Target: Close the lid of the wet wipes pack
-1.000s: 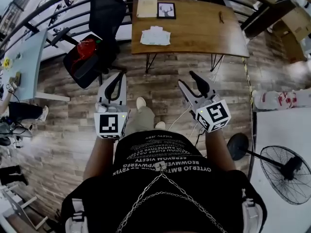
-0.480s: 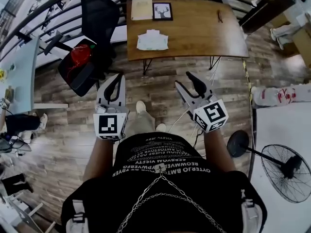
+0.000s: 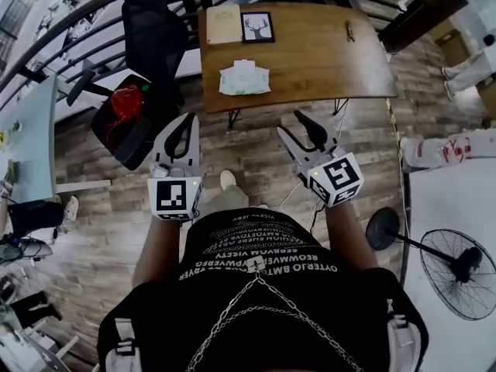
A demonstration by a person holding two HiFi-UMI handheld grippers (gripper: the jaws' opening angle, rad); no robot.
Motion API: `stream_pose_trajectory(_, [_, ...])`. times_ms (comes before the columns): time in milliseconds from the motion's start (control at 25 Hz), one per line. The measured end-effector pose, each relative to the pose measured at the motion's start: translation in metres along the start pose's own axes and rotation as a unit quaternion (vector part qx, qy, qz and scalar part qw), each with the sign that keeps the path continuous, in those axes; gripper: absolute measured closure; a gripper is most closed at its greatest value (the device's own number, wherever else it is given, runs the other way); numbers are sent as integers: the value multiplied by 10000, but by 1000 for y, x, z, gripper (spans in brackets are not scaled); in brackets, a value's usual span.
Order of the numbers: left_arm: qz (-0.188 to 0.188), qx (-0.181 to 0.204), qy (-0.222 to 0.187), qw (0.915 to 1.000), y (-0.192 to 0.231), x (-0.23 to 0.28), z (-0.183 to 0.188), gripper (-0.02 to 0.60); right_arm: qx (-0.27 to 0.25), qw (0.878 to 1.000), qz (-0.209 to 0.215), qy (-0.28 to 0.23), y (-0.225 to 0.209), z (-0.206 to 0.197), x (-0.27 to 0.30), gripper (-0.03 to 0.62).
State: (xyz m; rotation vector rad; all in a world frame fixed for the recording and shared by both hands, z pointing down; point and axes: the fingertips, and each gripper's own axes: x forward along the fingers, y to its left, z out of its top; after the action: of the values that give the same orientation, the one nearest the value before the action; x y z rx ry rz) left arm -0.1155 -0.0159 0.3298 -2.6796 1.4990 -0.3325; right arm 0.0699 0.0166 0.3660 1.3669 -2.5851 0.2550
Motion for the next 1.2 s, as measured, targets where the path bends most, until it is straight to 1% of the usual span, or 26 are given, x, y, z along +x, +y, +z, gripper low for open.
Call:
stream_pose_trajectory(400, [-78,-72,-161,9998,55,36,-2,551,-89,9998,-176,69,-4,19,50,393])
stream_pose_trajectory(640, [-164,-230,-259,9993,85,52,-5,551,-140,9995,-213,168,4,28,74,395])
stream_pose_trajectory(800, [-350,-215,-251,9988,88,57,-10,551,-86,9992,-360,161,7,30,80,395])
stream_pose_trajectory(960, [-457,-266,-191,9984,93,58,-16,551,-1,9983,-578,112,0,34,80,395])
stream_pose_trajectory(1200, [-661,-293,-150,9973,86,58,-21,551,63,9979,-637,113,-3,36,80,395])
